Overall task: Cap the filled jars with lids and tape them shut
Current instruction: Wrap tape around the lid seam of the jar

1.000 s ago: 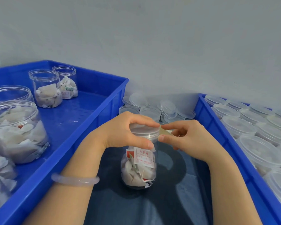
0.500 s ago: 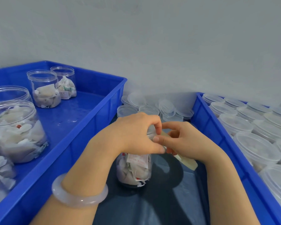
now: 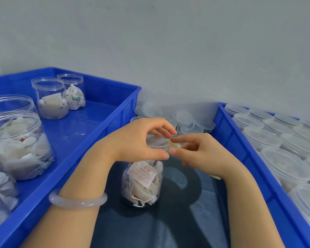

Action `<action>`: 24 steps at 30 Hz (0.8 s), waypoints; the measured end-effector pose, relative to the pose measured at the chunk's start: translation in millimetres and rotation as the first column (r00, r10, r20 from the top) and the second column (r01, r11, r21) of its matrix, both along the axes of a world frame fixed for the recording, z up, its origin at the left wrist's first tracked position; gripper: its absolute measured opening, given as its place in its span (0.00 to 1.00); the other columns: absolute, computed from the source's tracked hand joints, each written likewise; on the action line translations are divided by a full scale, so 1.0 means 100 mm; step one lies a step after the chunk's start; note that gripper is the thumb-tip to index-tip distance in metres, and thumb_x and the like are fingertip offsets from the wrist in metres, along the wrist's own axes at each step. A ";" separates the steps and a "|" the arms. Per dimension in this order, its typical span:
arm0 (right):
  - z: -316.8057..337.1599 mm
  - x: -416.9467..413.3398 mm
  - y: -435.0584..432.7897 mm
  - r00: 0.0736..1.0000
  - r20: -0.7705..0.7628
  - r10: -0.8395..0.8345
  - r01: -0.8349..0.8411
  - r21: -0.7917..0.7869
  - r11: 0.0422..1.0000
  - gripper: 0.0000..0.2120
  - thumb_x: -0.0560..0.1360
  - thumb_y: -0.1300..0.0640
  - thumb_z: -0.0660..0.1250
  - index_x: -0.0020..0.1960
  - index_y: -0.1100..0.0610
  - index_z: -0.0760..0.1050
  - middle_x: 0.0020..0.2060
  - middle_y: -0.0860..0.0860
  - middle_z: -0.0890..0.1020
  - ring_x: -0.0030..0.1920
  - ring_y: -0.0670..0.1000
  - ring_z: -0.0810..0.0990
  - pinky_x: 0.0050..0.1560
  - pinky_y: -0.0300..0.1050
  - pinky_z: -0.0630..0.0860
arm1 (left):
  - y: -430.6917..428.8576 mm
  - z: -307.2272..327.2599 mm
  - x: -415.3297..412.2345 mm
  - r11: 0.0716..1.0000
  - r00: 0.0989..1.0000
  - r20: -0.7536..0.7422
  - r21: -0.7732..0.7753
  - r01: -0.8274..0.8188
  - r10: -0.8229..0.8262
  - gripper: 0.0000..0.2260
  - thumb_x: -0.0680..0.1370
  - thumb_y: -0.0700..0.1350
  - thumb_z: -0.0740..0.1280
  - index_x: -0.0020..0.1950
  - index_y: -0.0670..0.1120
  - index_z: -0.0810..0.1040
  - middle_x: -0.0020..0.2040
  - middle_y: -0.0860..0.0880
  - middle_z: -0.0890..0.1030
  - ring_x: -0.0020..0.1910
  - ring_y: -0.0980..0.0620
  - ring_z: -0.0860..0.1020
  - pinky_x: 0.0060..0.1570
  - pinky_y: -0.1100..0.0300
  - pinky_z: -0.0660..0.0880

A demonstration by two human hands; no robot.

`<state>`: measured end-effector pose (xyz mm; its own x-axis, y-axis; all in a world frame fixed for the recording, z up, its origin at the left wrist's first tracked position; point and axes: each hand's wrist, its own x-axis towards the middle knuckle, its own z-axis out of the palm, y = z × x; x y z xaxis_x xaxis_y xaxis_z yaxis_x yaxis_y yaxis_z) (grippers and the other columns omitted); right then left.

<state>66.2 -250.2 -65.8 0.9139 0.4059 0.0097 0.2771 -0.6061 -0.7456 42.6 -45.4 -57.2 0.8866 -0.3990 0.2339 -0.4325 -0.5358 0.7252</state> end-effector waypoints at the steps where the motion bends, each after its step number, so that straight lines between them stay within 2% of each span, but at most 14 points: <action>1: -0.02 0.01 0.01 1.000 0.006 -0.009 0.008 0.011 1.000 0.21 0.64 0.36 0.70 0.56 0.40 0.77 0.37 0.45 0.84 0.33 0.42 0.81 0.41 0.40 0.74 | 0.00 0.00 0.00 1.000 1.000 0.003 -0.015 0.003 -0.003 0.19 0.69 0.46 0.76 0.55 0.62 0.76 0.54 0.64 0.79 0.59 0.67 0.74 0.64 0.52 0.71; 4: -0.07 0.04 0.06 0.999 -0.027 -0.021 0.023 0.067 0.997 0.20 0.63 0.38 0.72 0.53 0.40 0.77 0.40 0.46 0.84 0.33 0.42 0.81 0.40 0.39 0.74 | 0.00 0.00 0.00 0.999 1.000 0.002 -0.031 0.014 -0.013 0.18 0.66 0.48 0.74 0.54 0.61 0.76 0.54 0.63 0.79 0.59 0.66 0.75 0.64 0.54 0.72; 7: -0.12 0.03 0.10 0.995 -0.099 -0.008 0.020 0.119 0.993 0.16 0.64 0.39 0.72 0.50 0.40 0.76 0.40 0.48 0.84 0.31 0.43 0.80 0.37 0.39 0.78 | 0.03 -0.01 0.02 1.000 1.000 -0.024 0.001 0.000 0.000 0.18 0.68 0.46 0.75 0.55 0.60 0.76 0.54 0.64 0.78 0.59 0.69 0.73 0.62 0.62 0.71; 10: -0.14 0.02 0.15 0.997 -0.069 -0.028 0.032 0.054 0.998 0.24 0.65 0.35 0.69 0.58 0.44 0.76 0.40 0.48 0.84 0.31 0.43 0.80 0.39 0.42 0.80 | 0.05 -0.01 0.04 0.990 0.997 -0.055 0.130 -0.055 0.063 0.18 0.68 0.52 0.72 0.56 0.63 0.75 0.56 0.64 0.76 0.58 0.68 0.72 0.55 0.67 0.70; 13: -0.15 0.01 0.20 0.997 -0.065 -0.036 0.036 0.000 0.999 0.31 0.64 0.31 0.63 0.63 0.46 0.73 0.36 0.47 0.84 0.28 0.41 0.78 0.34 0.37 0.76 | 0.07 -0.01 0.04 0.980 0.992 -0.065 0.170 -0.099 0.111 0.19 0.64 0.57 0.69 0.54 0.64 0.76 0.55 0.64 0.76 0.56 0.67 0.72 0.54 0.64 0.70; 15: -0.17 -0.01 0.21 0.996 -0.087 -0.025 0.025 -0.003 1.000 0.29 0.67 0.33 0.63 0.63 0.46 0.72 0.30 0.46 0.82 0.28 0.43 0.77 0.32 0.39 0.76 | 0.08 0.00 0.03 0.987 0.991 -0.067 0.127 -0.103 0.112 0.18 0.66 0.62 0.74 0.53 0.62 0.78 0.54 0.63 0.77 0.56 0.67 0.73 0.58 0.60 0.71; 17: -0.18 0.00 0.20 0.995 -0.101 -0.009 0.010 0.009 1.000 0.25 0.69 0.36 0.64 0.62 0.47 0.72 0.28 0.46 0.81 0.28 0.44 0.78 0.34 0.43 0.78 | 0.07 0.00 0.03 0.989 0.991 -0.074 0.107 -0.101 0.110 0.18 0.65 0.64 0.72 0.52 0.62 0.79 0.53 0.64 0.78 0.57 0.67 0.73 0.60 0.59 0.70; 20: -0.14 0.00 0.13 0.983 -0.174 0.061 -0.050 0.067 0.997 0.24 0.71 0.41 0.67 0.63 0.48 0.70 0.32 0.48 0.81 0.29 0.49 0.79 0.34 0.45 0.77 | 0.05 -0.01 0.03 0.991 0.996 -0.060 0.122 -0.053 0.060 0.12 0.69 0.58 0.73 0.51 0.62 0.80 0.51 0.66 0.78 0.56 0.69 0.73 0.57 0.63 0.69; 22: -0.12 0.00 0.07 0.968 -0.221 0.116 -0.090 0.122 0.988 0.20 0.74 0.46 0.68 0.64 0.49 0.71 0.35 0.50 0.81 0.29 0.50 0.78 0.33 0.43 0.75 | 0.07 0.00 0.03 0.995 0.998 -0.048 0.097 -0.037 0.041 0.10 0.71 0.54 0.73 0.50 0.61 0.80 0.49 0.67 0.78 0.54 0.70 0.73 0.54 0.66 0.68; 24: -0.13 -0.01 0.05 0.969 -0.216 0.124 -0.092 0.152 0.984 0.16 0.75 0.48 0.68 0.62 0.48 0.74 0.34 0.49 0.81 0.29 0.48 0.75 0.31 0.40 0.72 | 0.08 0.00 0.02 0.998 0.999 -0.035 0.061 -0.030 0.032 0.09 0.71 0.50 0.74 0.50 0.59 0.80 0.49 0.66 0.79 0.53 0.69 0.74 0.53 0.67 0.68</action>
